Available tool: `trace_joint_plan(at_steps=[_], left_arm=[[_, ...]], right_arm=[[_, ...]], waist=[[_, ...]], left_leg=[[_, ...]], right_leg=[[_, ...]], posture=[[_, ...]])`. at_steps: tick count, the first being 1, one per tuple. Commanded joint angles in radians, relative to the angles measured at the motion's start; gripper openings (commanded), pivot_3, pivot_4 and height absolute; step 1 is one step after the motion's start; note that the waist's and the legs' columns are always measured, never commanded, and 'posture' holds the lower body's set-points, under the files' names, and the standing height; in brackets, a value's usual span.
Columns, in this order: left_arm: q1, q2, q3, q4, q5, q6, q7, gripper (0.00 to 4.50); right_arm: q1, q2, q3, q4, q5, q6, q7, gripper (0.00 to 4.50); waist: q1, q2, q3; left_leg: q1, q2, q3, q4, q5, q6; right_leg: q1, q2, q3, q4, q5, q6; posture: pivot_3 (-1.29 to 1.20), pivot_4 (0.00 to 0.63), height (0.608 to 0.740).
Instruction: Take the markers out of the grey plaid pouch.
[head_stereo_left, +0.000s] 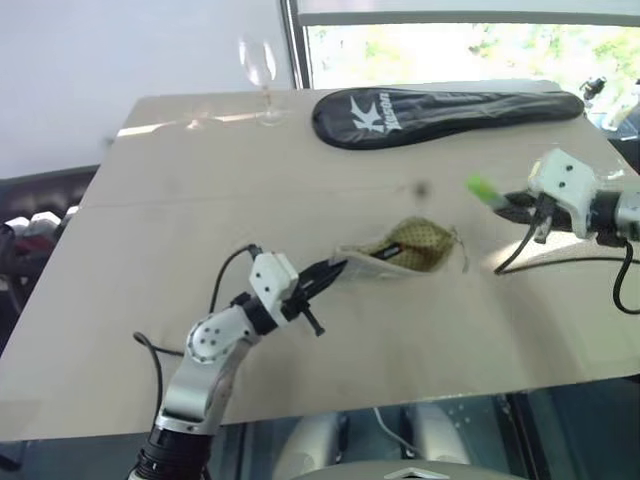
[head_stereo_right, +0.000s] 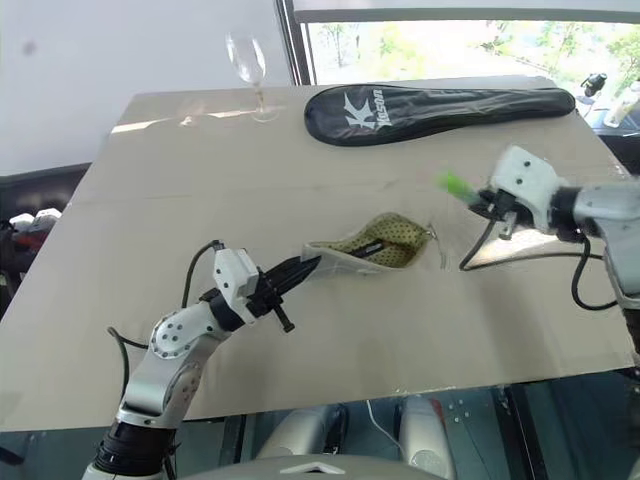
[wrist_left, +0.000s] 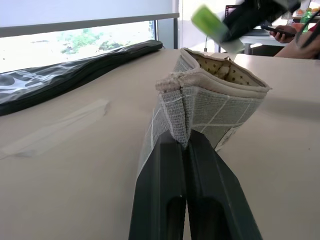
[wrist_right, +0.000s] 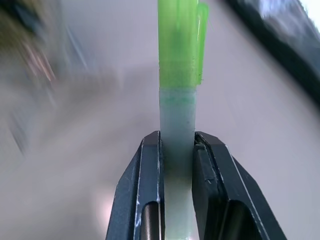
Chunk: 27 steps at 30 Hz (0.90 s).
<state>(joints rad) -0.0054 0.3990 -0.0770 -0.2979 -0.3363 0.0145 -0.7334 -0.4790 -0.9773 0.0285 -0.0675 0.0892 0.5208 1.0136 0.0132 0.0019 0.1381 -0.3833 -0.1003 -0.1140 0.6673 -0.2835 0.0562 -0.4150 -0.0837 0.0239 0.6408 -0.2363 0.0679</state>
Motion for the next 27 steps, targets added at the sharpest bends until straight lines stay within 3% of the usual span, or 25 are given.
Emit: trace_joint_plan(at_steps=[1,6,9,15,18,20,22,23,25,27], left_arm=[[0.004,0.008,0.026,-0.04,-0.003,-0.024,0.004,0.0],[0.008,0.011,0.031,-0.036,-0.002,-0.033,0.003,0.0],[0.017,0.013,0.036,-0.034,0.0,-0.038,0.001,0.0],[0.037,0.013,0.026,-0.039,-0.005,-0.042,-0.016,0.0],[0.038,0.009,0.015,-0.044,-0.005,-0.039,-0.02,0.0],[0.036,0.006,0.01,-0.046,-0.006,-0.036,-0.02,0.0],[0.029,0.004,0.007,-0.047,-0.009,-0.03,-0.019,0.0],[0.02,0.002,0.006,-0.05,-0.012,-0.021,-0.017,0.0],[0.004,-0.003,0.001,-0.056,-0.02,-0.005,-0.013,0.0],[-0.012,-0.01,-0.01,-0.063,-0.028,0.011,-0.012,0.0]], right_arm=[[0.013,0.01,0.017,0.034,-0.054,0.005,-0.067,0.25],[0.054,0.013,0.043,0.097,-0.098,-0.132,-0.072,2.59],[0.048,0.002,0.019,0.047,-0.063,-0.115,-0.03,3.95],[-0.053,0.135,-0.041,-0.247,0.248,0.127,0.026,3.95],[-0.099,0.183,-0.029,-0.331,0.355,0.212,0.029,3.26],[-0.107,0.19,-0.014,-0.355,0.394,0.231,0.047,2.15],[-0.109,0.187,0.01,-0.369,0.419,0.239,0.072,1.38],[-0.108,0.191,0.029,-0.372,0.421,0.239,0.074,0.59],[-0.108,0.201,0.067,-0.362,0.405,0.227,0.071,0.21],[-0.1,0.203,0.116,-0.333,0.365,0.185,0.079,0.21]], waist=[[-0.001,0.001,0.001],[0.001,0.001,0.001],[0.001,0.001,0.001],[-0.008,0.002,0.002],[0.001,0.002,0.002],[0.01,0.001,0.003],[0.013,0.001,0.003],[0.013,0.001,0.003],[0.01,0.001,0.003],[0.008,0.001,0.003]], left_leg=[[0.0,0.0,0.001,0.0,0.0,0.0],[0.0,0.0,0.001,0.0,0.0,0.0],[0.0,0.0,0.001,0.0,0.0,0.0],[0.001,0.002,0.001,0.0,0.0,0.0],[0.0,0.001,-0.001,0.0,0.0,0.0],[-0.001,0.0,-0.002,0.0,0.0,0.0],[-0.002,-0.001,-0.003,0.001,0.0,0.0],[-0.002,-0.001,-0.003,0.001,0.0,0.0],[-0.002,-0.001,-0.003,0.0,0.0,0.0],[-0.002,-0.001,-0.004,0.0,0.0,0.0]], right_leg=[[0.0,0.0,0.001,0.0,0.0,0.0],[0.0,0.0,0.001,0.001,0.0,0.0],[0.0,0.0,0.001,0.0,0.0,0.0],[0.0,0.002,0.002,0.0,0.0,0.0],[0.0,0.002,0.0,0.0,0.0,0.0],[0.0,0.0,-0.002,-0.001,0.0,0.0],[0.0,-0.001,-0.004,-0.003,0.0,0.0],[0.0,-0.001,-0.004,-0.003,0.0,0.0],[0.001,-0.001,-0.004,-0.003,0.0,0.0],[0.001,-0.001,-0.004,-0.002,0.0,0.0]], posture=[[0.0,0.15,0.74],[0.0,0.15,0.74],[0.0,0.15,0.74],[0.0,0.15,0.74],[0.0,0.15,0.74],[0.0,0.15,0.74],[0.0,0.15,0.74],[0.0,0.15,0.74],[0.0,0.15,0.74],[0.0,0.15,0.74]])
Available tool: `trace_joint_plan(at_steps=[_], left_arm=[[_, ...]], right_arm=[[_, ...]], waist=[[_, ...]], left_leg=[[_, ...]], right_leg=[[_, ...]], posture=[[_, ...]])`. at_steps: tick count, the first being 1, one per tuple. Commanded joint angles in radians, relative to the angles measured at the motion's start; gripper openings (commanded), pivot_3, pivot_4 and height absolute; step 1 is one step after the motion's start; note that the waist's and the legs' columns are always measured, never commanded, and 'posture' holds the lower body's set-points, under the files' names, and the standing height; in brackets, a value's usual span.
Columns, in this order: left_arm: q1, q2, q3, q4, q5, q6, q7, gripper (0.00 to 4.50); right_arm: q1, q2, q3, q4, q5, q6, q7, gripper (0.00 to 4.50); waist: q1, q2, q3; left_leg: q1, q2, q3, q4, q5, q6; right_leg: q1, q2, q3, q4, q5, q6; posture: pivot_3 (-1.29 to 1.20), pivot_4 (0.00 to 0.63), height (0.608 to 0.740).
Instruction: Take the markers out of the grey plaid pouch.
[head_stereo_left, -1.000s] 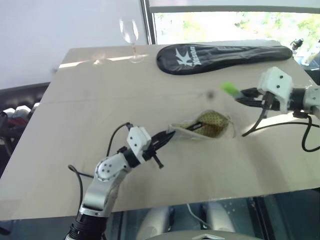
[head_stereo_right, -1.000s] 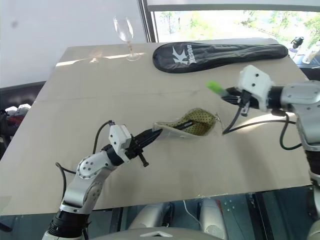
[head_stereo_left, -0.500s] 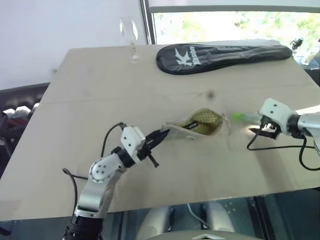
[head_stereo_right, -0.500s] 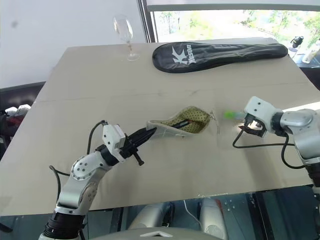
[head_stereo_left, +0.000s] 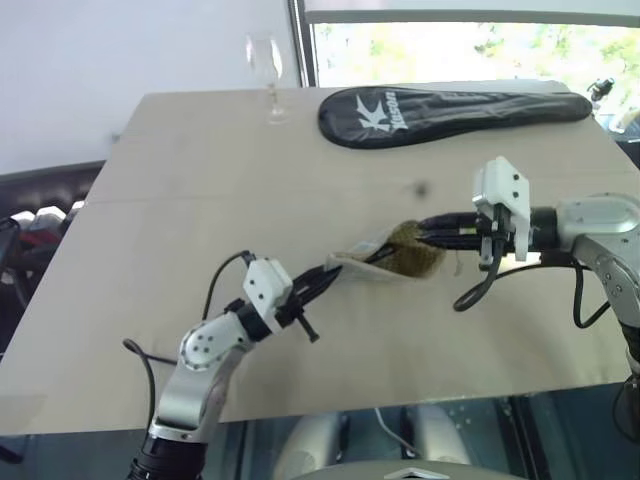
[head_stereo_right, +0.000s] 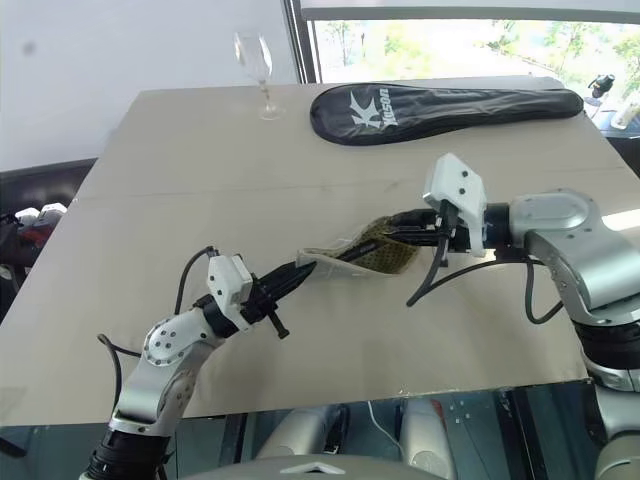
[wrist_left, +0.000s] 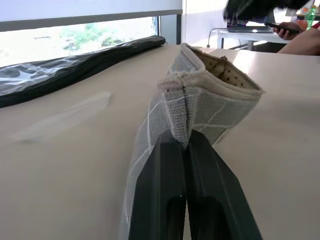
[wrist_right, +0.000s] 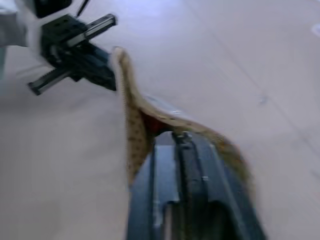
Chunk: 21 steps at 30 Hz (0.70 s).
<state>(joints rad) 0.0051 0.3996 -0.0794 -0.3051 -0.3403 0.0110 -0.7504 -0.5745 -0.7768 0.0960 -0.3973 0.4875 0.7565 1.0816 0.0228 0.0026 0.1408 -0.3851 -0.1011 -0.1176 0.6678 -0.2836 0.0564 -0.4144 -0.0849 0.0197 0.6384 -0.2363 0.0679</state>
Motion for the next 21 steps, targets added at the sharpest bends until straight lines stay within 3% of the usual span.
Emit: trace_joint_plan(at_steps=[1,5,8,12,18,19,21], left_arm=[[-0.029,-0.013,-0.012,-0.059,-0.027,0.021,0.006,0.0],[-0.046,-0.034,-0.041,-0.087,-0.047,0.058,0.007,0.0],[-0.048,-0.042,-0.056,-0.144,-0.09,0.109,0.009,0.0],[-0.044,-0.048,-0.053,-0.199,-0.152,0.186,0.028,0.0],[-0.023,-0.058,-0.045,-0.243,-0.245,0.272,0.044,0.0],[-0.023,-0.068,-0.041,-0.246,-0.263,0.284,0.053,0.0],[-0.036,-0.113,-0.019,-0.237,-0.322,0.328,0.109,0.0]], right_arm=[[-0.002,0.006,0.065,0.012,-0.048,-0.068,0.011,0.21],[-0.035,0.025,0.196,0.162,-0.252,-0.24,-0.04,0.21],[-0.059,0.021,0.231,0.179,-0.304,-0.264,-0.025,0.21],[-0.065,-0.045,0.251,0.137,-0.337,-0.272,0.054,1.33],[-0.086,-0.113,0.283,0.077,-0.377,-0.256,0.144,4.27],[-0.086,-0.123,0.286,0.059,-0.373,-0.246,0.161,4.49],[-0.098,-0.13,0.292,0.015,-0.37,-0.213,0.175,4.49]], waist=[[-0.005,0.0,0.0],[-0.011,0.0,0.0],[-0.01,0.0,0.0],[-0.009,0.0,0.0],[-0.01,0.0,0.0],[-0.01,0.0,0.0],[-0.008,0.0,0.0]], left_leg=[[0.0,0.0,0.0,0.0,0.0,0.0],[0.001,0.0,0.001,0.001,0.0,0.0],[0.001,0.0,0.003,0.001,0.0,0.0],[0.001,0.0,0.002,0.0,0.0,0.0],[0.001,0.001,0.002,0.0,0.0,0.0],[0.001,0.001,0.002,0.0,0.0,0.0],[0.001,0.001,0.002,0.0,0.0,0.0]], right_leg=[[0.0,0.0,0.0,0.001,0.0,0.0],[0.0,0.0,0.0,0.002,0.0,0.0],[-0.001,0.001,-0.001,0.003,0.0,0.0],[-0.001,0.001,-0.001,0.002,0.0,0.0],[-0.001,0.001,0.0,0.002,0.0,0.0],[-0.001,0.001,0.0,0.002,0.0,0.0],[-0.001,0.001,0.0,0.002,0.0,0.0]], posture=[[0.0,0.15,0.74],[0.0,0.15,0.74],[0.0,0.15,0.74],[0.0,0.15,0.74],[0.0,0.15,0.74],[0.0,0.15,0.74],[0.0,0.15,0.74]])
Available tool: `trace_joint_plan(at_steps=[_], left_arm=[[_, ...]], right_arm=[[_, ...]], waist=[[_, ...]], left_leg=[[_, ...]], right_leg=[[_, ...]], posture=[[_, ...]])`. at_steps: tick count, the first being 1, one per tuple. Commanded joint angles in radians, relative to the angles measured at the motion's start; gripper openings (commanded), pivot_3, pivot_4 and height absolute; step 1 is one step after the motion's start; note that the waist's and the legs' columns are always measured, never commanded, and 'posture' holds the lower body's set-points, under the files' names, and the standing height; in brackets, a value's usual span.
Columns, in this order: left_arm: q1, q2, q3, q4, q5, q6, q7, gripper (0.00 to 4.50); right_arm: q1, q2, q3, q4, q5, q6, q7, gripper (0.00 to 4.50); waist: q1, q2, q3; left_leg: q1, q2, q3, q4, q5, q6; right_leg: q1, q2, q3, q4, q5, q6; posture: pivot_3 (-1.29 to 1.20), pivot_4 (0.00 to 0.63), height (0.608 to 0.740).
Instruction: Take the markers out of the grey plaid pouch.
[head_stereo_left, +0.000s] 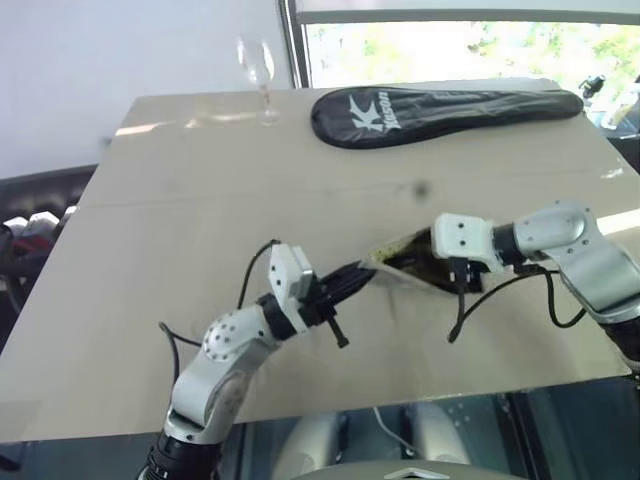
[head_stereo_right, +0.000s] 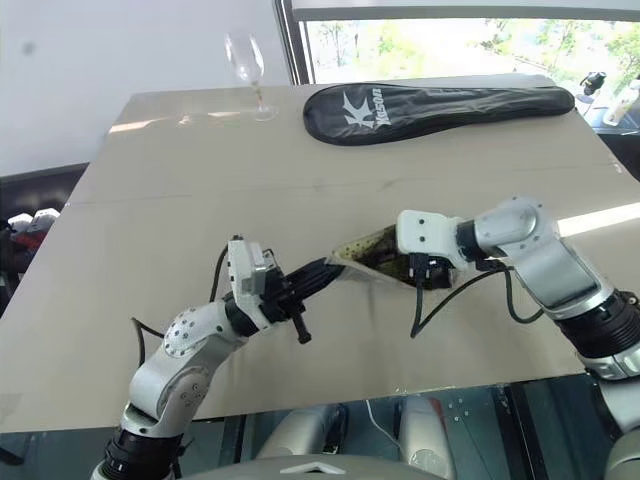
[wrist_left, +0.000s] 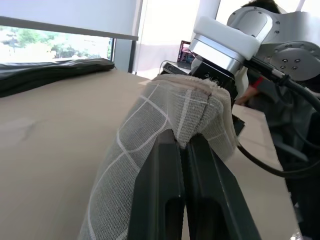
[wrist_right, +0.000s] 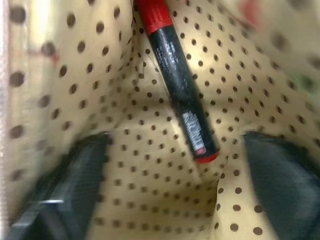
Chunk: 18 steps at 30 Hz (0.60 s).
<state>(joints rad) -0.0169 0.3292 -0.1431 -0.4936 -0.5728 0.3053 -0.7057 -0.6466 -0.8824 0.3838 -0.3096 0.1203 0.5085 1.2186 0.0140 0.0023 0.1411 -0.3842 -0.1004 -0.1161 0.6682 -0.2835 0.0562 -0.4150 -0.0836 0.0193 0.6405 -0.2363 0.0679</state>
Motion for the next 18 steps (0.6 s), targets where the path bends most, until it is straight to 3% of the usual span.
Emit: trace_joint_plan(at_steps=[1,6,18], left_arm=[[-0.015,-0.058,0.05,-0.043,-0.108,0.048,0.081,0.0],[0.013,-0.069,0.035,-0.033,-0.129,0.064,0.063,0.0],[0.081,-0.047,-0.01,0.014,-0.072,0.024,-0.03,0.0]], right_arm=[[-0.031,-0.025,0.007,-0.088,-0.005,0.049,0.041,4.49],[-0.021,-0.035,0.066,-0.07,-0.052,0.05,0.075,4.49],[-0.039,0.183,0.224,0.219,-0.262,-0.093,-0.029,4.49]], waist=[[0.001,0.0,0.0],[0.001,0.0,0.0],[-0.002,-0.002,-0.001]], left_leg=[[0.0,0.0,0.0,0.0,0.0,0.0],[0.0,0.0,0.0,0.0,0.0,0.0],[0.003,0.0,0.001,0.001,0.0,0.0]], right_leg=[[0.0,0.0,0.0,0.0,0.0,0.0],[0.0,0.0,0.0,0.0,0.0,0.0],[0.001,0.0,0.0,0.001,0.0,0.0]], posture=[[0.0,0.15,0.74],[0.0,0.15,0.74],[0.0,0.15,0.74]])
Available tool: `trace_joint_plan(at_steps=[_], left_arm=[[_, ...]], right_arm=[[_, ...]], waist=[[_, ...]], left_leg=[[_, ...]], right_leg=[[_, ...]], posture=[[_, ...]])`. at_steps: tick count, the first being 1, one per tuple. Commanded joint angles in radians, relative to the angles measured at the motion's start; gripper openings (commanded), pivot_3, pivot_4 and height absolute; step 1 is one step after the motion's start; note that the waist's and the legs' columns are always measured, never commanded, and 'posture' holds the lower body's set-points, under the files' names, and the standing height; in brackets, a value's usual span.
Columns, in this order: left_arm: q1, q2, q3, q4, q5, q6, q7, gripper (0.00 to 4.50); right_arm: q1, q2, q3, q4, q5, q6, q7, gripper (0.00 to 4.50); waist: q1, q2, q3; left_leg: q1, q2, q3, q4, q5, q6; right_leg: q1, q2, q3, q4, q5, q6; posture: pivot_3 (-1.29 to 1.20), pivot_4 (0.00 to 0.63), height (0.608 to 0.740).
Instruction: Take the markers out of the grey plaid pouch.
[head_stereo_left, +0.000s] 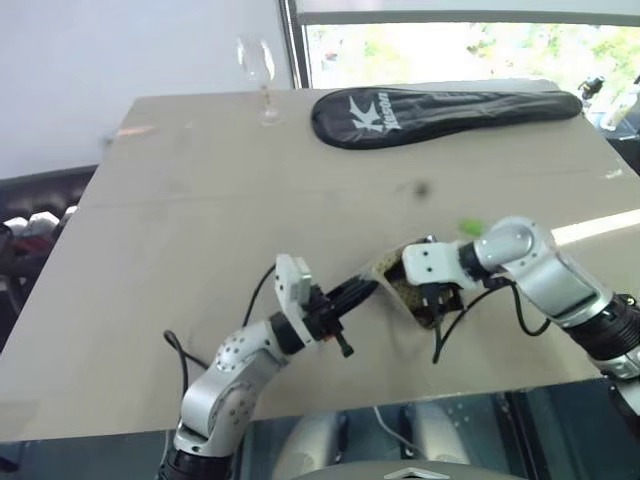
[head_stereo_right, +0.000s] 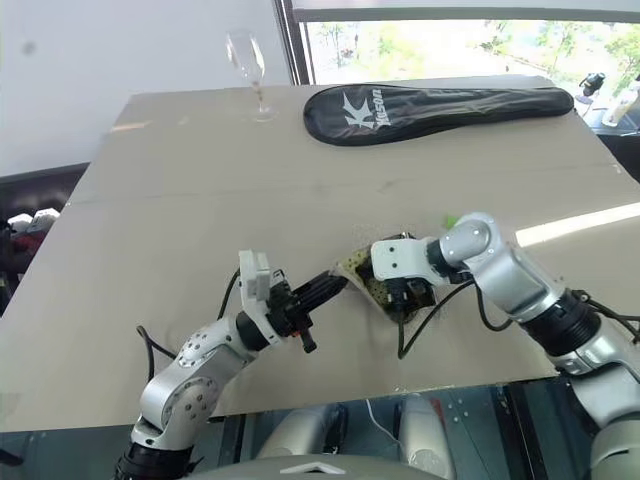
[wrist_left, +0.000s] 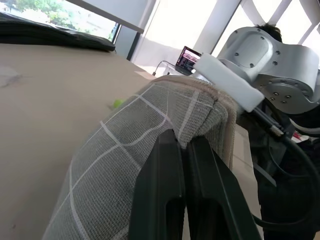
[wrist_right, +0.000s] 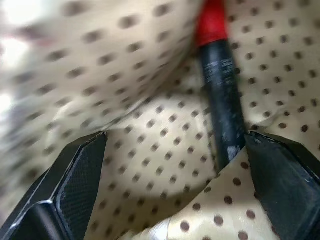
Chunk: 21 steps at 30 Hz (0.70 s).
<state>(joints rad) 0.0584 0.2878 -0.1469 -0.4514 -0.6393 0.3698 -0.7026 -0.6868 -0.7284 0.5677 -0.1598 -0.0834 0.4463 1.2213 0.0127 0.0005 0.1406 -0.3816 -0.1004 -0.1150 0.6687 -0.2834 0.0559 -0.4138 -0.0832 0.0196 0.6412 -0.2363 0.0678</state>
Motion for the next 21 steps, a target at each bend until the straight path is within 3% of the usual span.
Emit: trace_joint_plan(at_steps=[1,10,13,14,18,19,21], left_arm=[[0.01,-0.005,-0.007,-0.027,-0.004,-0.044,-0.036,0.0],[0.036,0.007,-0.01,-0.028,-0.001,-0.049,-0.055,0.0],[0.041,0.015,-0.01,-0.024,0.006,-0.055,-0.062,0.0],[0.042,0.016,-0.009,-0.023,0.01,-0.058,-0.062,0.0],[0.044,0.025,-0.002,-0.015,0.036,-0.078,-0.065,0.0],[0.042,0.032,0.002,-0.009,0.051,-0.09,-0.068,0.0],[0.04,0.05,0.005,0.009,0.088,-0.12,-0.079,0.0]], right_arm=[[0.001,0.041,0.046,0.091,-0.077,-0.044,-0.043,4.49],[-0.007,0.115,0.066,0.229,-0.149,-0.103,-0.044,4.49],[-0.005,0.128,0.067,0.225,-0.15,-0.106,-0.035,3.74],[-0.003,0.13,0.067,0.218,-0.149,-0.103,-0.03,3.21],[0.012,0.124,0.06,0.182,-0.149,-0.095,-0.005,2.0],[0.017,0.119,0.055,0.17,-0.147,-0.091,0.002,1.41],[0.026,0.11,0.041,0.145,-0.14,-0.086,0.016,0.82]], waist=[[-0.002,0.0,0.0],[-0.024,-0.003,-0.004],[-0.026,-0.002,-0.004],[-0.025,-0.002,-0.004],[-0.02,-0.002,-0.004],[-0.018,-0.002,-0.004],[-0.013,-0.002,-0.004]], left_leg=[[0.0,0.0,0.0,0.0,0.0,0.0],[0.011,0.002,0.0,-0.001,0.0,-0.001],[0.018,0.002,0.001,-0.004,0.0,-0.002],[0.019,0.002,0.001,-0.004,0.0,-0.002],[0.019,0.002,0.0,-0.004,0.0,-0.001],[0.018,0.002,0.0,-0.004,0.0,-0.001],[0.018,0.002,0.0,-0.004,0.0,-0.001]], right_leg=[[0.0,0.0,0.0,0.0,0.0,0.0],[0.009,0.003,0.001,0.001,0.0,-0.001],[0.015,0.003,0.002,0.0,0.0,-0.001],[0.016,0.003,0.002,0.0,0.0,-0.001],[0.016,0.003,0.001,0.0,0.0,-0.001],[0.016,0.002,0.001,-0.001,0.0,-0.001],[0.016,0.002,0.002,-0.002,0.0,-0.001]], posture=[[0.0,0.15,0.74],[0.0,0.15,0.74],[0.0,0.15,0.74],[0.0,0.15,0.74],[0.0,0.15,0.74],[0.0,0.15,0.74],[0.0,0.15,0.74]])
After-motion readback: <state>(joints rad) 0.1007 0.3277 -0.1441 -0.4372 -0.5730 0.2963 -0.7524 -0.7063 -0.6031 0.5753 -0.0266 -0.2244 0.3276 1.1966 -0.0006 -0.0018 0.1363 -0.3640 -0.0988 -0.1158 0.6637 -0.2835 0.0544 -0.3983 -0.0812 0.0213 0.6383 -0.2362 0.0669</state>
